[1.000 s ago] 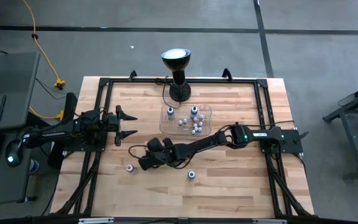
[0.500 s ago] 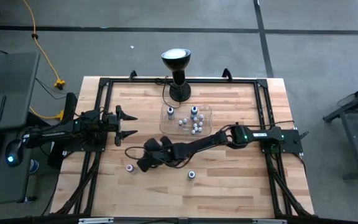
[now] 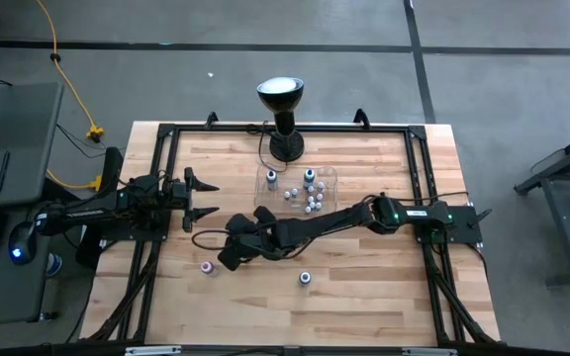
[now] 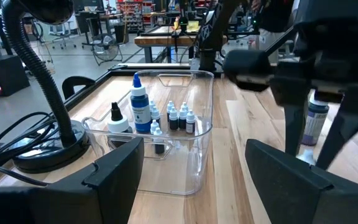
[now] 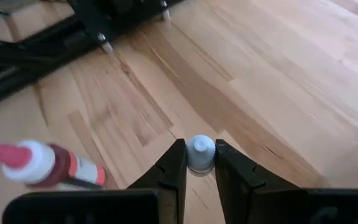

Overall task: Pick & Place food coloring
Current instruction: Put the small purple food coloring bottle into the transparent bin

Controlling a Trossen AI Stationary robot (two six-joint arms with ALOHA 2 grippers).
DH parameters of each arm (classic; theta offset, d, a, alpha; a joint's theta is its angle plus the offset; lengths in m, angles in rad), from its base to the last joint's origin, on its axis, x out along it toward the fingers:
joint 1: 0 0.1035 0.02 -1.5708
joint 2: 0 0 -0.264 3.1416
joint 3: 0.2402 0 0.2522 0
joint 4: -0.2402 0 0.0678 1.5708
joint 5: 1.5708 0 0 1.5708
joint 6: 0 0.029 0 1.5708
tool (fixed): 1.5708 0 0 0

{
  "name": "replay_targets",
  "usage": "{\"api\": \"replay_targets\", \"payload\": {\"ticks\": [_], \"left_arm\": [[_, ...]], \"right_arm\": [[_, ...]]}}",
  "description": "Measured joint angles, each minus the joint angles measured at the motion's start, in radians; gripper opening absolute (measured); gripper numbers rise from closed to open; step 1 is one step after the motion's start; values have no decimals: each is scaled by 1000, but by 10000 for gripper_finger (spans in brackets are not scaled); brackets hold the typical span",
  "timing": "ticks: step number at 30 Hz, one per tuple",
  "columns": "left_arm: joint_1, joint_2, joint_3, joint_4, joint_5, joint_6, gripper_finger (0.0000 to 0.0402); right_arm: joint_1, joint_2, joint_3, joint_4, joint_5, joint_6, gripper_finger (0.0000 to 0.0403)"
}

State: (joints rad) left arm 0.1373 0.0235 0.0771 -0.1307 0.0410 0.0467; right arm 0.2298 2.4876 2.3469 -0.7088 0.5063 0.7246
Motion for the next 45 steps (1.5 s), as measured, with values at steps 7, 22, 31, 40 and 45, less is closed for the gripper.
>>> {"api": "replay_targets", "payload": {"ticks": [7,22,31,40,45], "left_arm": [[0,0,0,0,0,0,278],[0,0,0,0,0,0,278],[0,0,0,0,0,0,278],[0,0,0,0,0,0,278],[0,0,0,0,0,0,278]], "right_arm": [[-1,-36,8,-57,-10,-19,57],[-73,-137,8,-308,-87,-78,57],[-116,-286,-171,-343,-34,-67,57],[-126,-578,-699,-1,-8,63,53],[-132,-646,-850,53,-11,85,49]]}}
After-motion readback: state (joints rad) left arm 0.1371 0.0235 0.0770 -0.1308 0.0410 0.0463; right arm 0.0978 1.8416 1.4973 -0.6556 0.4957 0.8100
